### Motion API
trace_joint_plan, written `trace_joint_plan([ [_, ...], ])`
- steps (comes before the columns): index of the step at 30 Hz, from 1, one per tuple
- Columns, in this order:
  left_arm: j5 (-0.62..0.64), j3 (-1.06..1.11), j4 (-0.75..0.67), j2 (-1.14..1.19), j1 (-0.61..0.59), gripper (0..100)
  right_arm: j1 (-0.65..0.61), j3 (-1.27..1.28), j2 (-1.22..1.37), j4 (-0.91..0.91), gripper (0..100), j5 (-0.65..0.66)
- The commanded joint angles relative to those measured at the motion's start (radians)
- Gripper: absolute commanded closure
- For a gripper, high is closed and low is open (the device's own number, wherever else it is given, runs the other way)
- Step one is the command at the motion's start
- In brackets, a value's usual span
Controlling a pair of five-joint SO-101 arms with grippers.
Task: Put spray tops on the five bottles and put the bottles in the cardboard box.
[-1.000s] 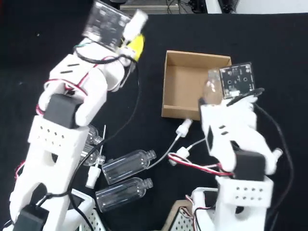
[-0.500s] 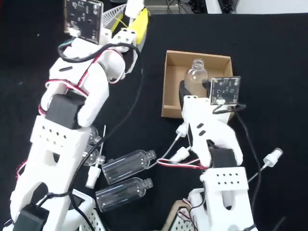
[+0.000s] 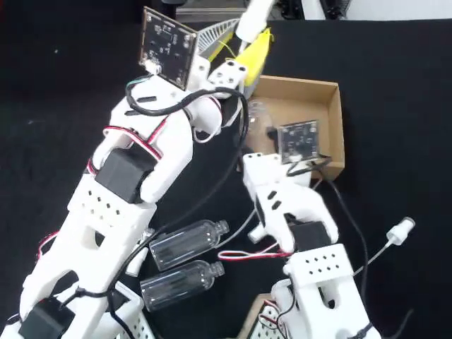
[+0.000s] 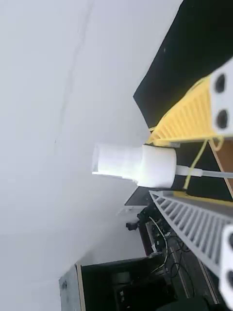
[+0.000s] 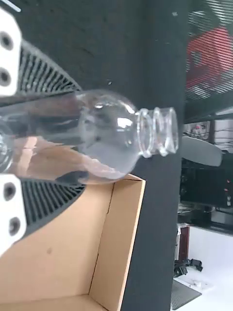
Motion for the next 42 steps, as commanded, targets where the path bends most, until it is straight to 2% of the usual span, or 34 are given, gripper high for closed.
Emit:
trace_joint_plan([
  [1, 0.005, -0.001, 0.0, -0.025, 0.016, 93, -0.021, -0.012, -0.027, -0.031, 98.7, -0.002],
  [11, 0.011, 0.13, -0.072, -0.032, 0.018, 93, -0.025, -0.01, -0.027, -0.031, 98.7, 0.0],
  [14, 0.048, 0.157, -0.249, -0.044, 0.031, 94, -0.023, -0.01, -0.027, -0.031, 98.7, 0.002],
  [21, 0.293, 0.361, -0.651, -0.135, -0.033, 94, -0.02, 0.001, -0.027, -0.032, 98.8, -0.005],
  [23, 0.333, 0.409, -0.721, -0.152, -0.027, 94, -0.02, 0.01, -0.028, -0.034, 98.8, -0.005],
  [29, 0.338, 0.432, -0.736, -0.157, 0.027, 94, -0.026, 0.082, -0.074, -0.137, 98.8, -0.006],
  [37, 0.338, 0.435, -0.741, -0.153, 0.028, 94, -0.026, 0.234, -0.415, -0.144, 98.8, -0.006],
  [42, 0.339, 0.44, -0.736, -0.153, 0.05, 94, -0.026, 0.295, -0.542, -0.144, 98.8, -0.006],
])
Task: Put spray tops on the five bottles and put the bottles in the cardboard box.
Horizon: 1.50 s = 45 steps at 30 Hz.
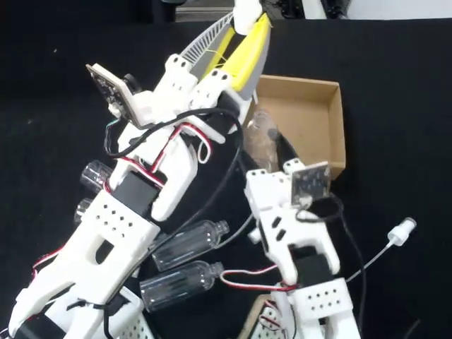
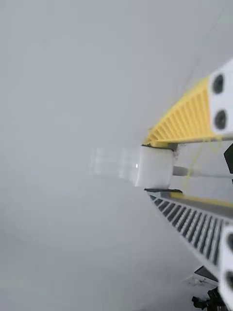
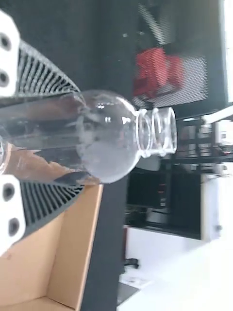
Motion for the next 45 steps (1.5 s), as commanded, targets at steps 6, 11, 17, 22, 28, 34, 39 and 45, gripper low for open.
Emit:
trace_joint_plan([
  [6, 0.008, 0.03, -0.015, -0.029, 0.044, 94, -0.011, 0.008, -0.09, -0.035, 98.8, -0.006],
  [11, 0.008, 0.031, -0.015, -0.037, 0.045, 94, -0.011, 0.008, -0.09, -0.035, 98.8, -0.006],
  [17, 0.008, 0.048, -0.014, -0.028, 0.077, 94, -0.009, 0.007, -0.096, -0.035, 98.8, -0.006],
  [22, 0.006, 0.084, -0.017, -0.038, 0.13, 94, -0.008, 0.007, -0.097, -0.035, 98.8, -0.006],
  [28, 0.006, 0.082, -0.02, -0.038, 0.107, 94, -0.006, 0.007, -0.097, -0.035, 98.8, -0.006],
  [34, 0.014, 0.028, -0.017, -0.081, 0.005, 94, -0.006, 0.008, -0.096, -0.035, 98.8, -0.005],
  [39, 0.014, 0.099, -0.017, -0.236, -0.005, 94, -0.006, 0.008, -0.096, -0.035, 98.8, -0.005],
  [45, 0.014, 0.128, -0.015, -0.302, -0.004, 94, -0.006, 0.008, -0.097, -0.035, 98.8, -0.003],
])
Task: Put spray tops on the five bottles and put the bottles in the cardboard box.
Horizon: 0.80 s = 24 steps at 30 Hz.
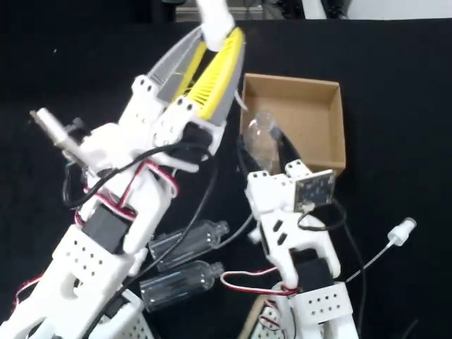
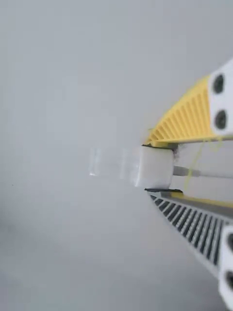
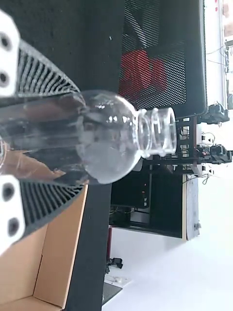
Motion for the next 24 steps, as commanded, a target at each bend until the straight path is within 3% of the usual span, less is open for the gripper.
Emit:
trace_joint_plan([
  [1, 0.012, -0.012, -0.015, -0.035, 0.01, 94, -0.006, -0.01, -0.03, -0.035, 98.8, -0.002],
  [7, 0.005, -0.021, -0.015, 0.075, 0.11, 94, -0.006, -0.01, -0.03, -0.035, 98.8, -0.002],
  [17, 0.006, -0.139, -0.015, 0.324, 0.007, 94, -0.006, -0.01, -0.03, -0.035, 98.8, -0.002],
  [24, 0.009, -0.139, -0.02, 0.27, -0.001, 94, -0.006, -0.01, -0.03, -0.035, 98.8, -0.002],
])
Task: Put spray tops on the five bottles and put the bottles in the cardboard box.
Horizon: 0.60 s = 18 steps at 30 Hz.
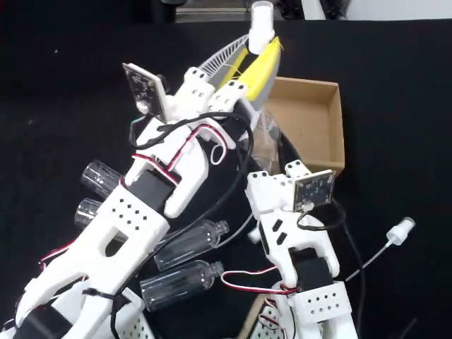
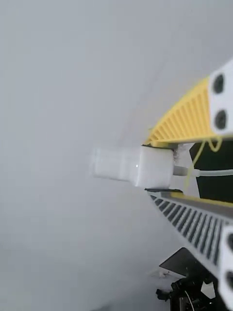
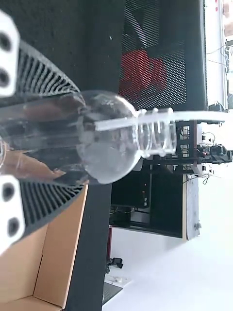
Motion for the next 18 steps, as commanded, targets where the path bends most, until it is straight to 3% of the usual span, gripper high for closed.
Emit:
trace_joint_plan([
  [1, 0.003, -0.061, -0.018, -0.095, -0.022, 94, -0.006, -0.01, -0.03, -0.035, 98.8, -0.002],
  [7, 0.006, 0.013, -0.017, -0.27, -0.025, 94, -0.006, -0.01, -0.03, -0.035, 98.8, -0.002],
  [18, 0.008, -0.004, -0.023, -0.198, -0.007, 94, -0.006, -0.01, -0.03, -0.035, 98.8, 0.0],
])
